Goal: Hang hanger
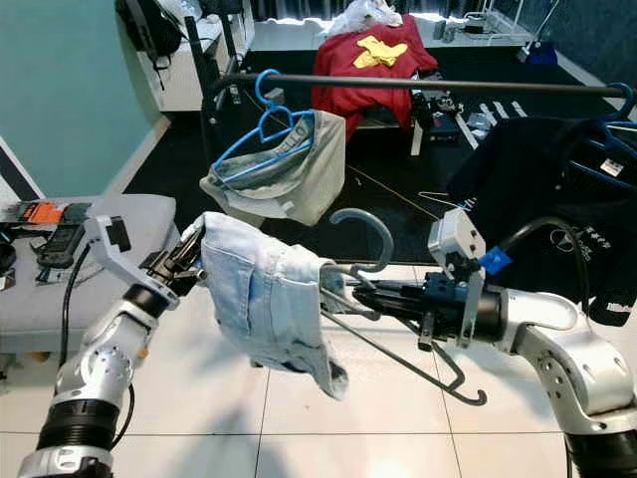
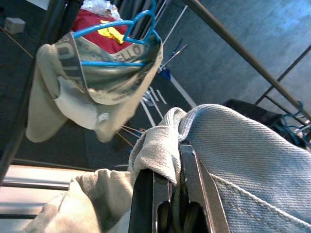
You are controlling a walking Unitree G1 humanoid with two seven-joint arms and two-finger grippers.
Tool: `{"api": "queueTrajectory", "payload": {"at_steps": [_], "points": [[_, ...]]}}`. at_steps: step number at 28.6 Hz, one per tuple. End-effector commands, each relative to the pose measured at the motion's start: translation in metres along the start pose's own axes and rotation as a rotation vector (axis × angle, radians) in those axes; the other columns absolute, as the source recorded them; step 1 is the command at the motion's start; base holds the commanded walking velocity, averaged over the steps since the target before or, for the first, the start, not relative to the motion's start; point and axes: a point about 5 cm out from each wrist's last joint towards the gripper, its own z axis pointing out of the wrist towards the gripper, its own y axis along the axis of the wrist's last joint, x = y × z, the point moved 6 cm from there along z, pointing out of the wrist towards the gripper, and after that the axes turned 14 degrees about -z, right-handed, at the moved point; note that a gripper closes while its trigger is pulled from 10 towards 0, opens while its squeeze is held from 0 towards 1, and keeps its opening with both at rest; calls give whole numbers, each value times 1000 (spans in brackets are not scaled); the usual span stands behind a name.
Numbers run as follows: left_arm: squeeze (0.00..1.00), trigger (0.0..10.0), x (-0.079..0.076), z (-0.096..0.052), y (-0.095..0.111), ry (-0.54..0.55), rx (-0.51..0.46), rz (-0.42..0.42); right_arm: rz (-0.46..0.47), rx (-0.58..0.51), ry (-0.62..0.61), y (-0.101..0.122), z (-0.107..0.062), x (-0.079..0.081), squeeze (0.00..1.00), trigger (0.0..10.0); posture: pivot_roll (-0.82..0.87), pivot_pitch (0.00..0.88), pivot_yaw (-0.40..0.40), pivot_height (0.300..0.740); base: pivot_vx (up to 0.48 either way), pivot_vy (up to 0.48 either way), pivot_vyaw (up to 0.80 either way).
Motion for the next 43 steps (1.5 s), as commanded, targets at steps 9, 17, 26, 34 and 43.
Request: {"api": "queueTrajectory", "payload": {"at_steps": [9,17,26,34,43], "points": [[1000,10000,22,-9,18,98,-68,78,-11,-18,17,6,-3,4,0,10000,-54,68,51,740,0,0,0],[0,10000,24,-7,17,125,-63,133,-9,-26,10,7,-2,3,0,10000,-55,71,51,740,0,0,0],[0,10000,52,-13,22,282,-59,252,-6,-46,-29,9,0,-2,0,10000,-55,74,50,740,0,0,0],[0,10000,69,-21,20,363,-22,363,10,-65,-24,13,-2,0,0,10000,-55,76,53,740,0,0,0],[1000,10000,61,-16,6,313,8,297,9,-62,-49,14,-7,-4,0,10000,-61,79,58,740,0,0,0]]}}
